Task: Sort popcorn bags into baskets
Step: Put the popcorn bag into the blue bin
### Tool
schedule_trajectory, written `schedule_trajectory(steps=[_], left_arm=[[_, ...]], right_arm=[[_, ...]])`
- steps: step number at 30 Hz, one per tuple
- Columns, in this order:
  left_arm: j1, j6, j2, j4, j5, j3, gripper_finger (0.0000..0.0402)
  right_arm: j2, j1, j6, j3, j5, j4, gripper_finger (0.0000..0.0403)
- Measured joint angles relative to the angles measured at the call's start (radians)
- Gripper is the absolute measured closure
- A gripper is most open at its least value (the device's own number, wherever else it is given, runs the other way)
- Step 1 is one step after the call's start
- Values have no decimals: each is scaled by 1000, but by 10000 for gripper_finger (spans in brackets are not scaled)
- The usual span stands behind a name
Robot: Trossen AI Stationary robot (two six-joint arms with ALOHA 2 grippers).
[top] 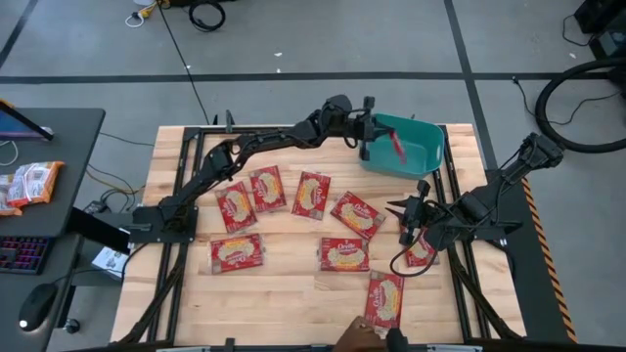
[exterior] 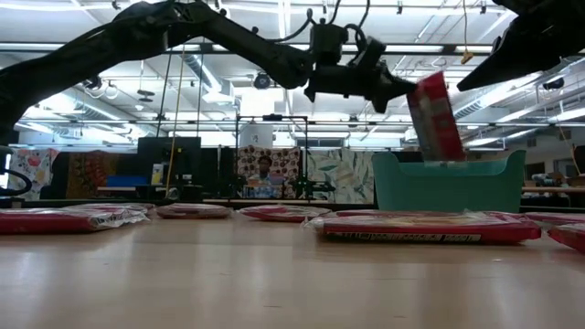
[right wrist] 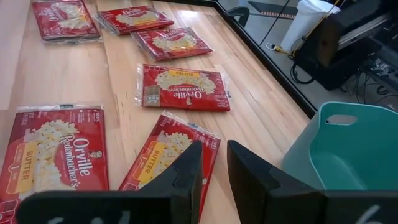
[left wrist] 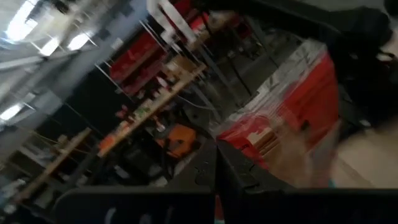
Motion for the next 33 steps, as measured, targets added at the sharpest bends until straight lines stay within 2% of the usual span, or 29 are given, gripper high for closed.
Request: schedule_trajectory(steps=[14,28,33], left_arm=[[72,-126,0,-67,234,0,395],[73,-164,0,-114,183,0,369],[100,-253,-18,-163,168,0,372]], right_arm=[[7,0,0,0,-2,14,323],[25,0,0,0,-21,16,323],[24,0,3,0,-29,16,323]])
